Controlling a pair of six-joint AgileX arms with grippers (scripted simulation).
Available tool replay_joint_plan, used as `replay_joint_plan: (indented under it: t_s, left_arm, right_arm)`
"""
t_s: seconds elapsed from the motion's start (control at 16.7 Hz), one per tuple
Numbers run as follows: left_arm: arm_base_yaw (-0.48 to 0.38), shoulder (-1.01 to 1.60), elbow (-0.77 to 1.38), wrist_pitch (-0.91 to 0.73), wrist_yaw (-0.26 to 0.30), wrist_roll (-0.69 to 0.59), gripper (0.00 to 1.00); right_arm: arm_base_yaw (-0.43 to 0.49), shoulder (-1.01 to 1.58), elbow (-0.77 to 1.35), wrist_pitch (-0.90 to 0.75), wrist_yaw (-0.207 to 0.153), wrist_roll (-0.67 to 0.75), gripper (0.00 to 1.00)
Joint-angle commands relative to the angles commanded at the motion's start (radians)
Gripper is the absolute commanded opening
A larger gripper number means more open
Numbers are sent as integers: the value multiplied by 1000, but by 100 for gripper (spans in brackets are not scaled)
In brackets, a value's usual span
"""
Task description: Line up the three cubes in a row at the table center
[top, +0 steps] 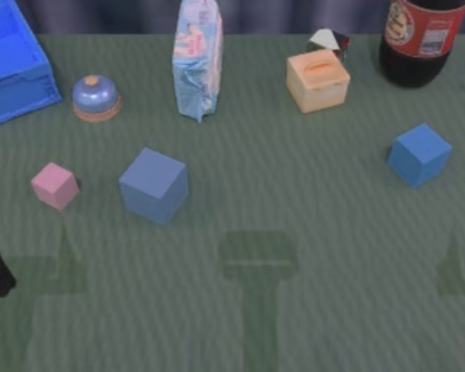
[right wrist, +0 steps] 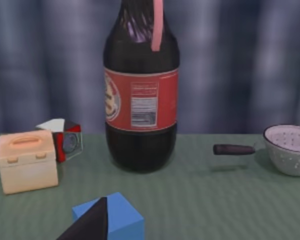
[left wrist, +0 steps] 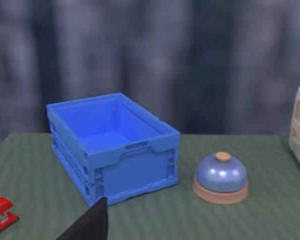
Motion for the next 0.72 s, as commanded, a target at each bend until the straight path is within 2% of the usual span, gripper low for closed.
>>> replay_joint_plan:
  t_s: [0.36,0.72]
  left_arm:
    - [2,103,101,-65,-5,24,100]
    - [-11,557,483,-322,-8,129,100]
  right_arm:
    - [0,0,0,0,0,0,100]
    - [0,0,0,0,0,0,100]
